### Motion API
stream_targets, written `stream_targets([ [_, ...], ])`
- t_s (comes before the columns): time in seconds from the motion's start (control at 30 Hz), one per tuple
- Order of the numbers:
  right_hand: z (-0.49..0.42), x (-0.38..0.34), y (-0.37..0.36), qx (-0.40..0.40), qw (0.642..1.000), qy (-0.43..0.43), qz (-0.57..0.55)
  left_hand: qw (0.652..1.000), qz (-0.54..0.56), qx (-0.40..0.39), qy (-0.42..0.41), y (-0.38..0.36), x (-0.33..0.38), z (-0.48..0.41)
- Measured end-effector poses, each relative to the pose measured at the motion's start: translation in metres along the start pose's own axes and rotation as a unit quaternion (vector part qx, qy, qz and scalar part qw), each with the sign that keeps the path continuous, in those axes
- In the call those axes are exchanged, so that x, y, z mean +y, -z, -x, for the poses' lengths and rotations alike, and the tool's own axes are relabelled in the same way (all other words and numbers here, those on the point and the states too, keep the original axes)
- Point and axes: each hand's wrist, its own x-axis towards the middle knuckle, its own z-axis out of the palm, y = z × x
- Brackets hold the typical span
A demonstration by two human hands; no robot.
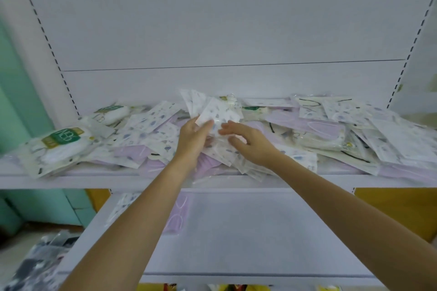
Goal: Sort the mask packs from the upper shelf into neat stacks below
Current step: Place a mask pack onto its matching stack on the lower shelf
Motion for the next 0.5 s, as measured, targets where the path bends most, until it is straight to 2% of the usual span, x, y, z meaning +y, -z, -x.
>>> stream_targets([
  [0.07, -0.003, -0.010, -0.005, 0.070, 0.993, -0.052, -0.074, 0.998, -0.021, -0.022, -0.047, 0.009, -0.004, 0.002],
  [0.13, -0.009, -0.021, -0.002, 0.138, 0.968, -0.134, -0.163, 0.997, -0.003, -0.038, -0.071, 0.020, -0.006, 0.003],
  [0.2, -0.016, -0.027, -0.001, 0.136, 0.939, -0.184, -0.256, 0.995, 0.007, -0.060, -0.077, 0.029, -0.006, 0.005],
  [0.33, -0.023, -0.033, -0.009, 0.143, 0.956, -0.169, -0.195, 0.988, -0.053, -0.121, -0.081, 0.044, -0.005, 0.007],
  [0.5, -0.029, -0.033, -0.016, 0.112, 0.976, -0.127, -0.135, 0.977, -0.146, -0.107, -0.114, 0.064, -0.003, 0.007],
])
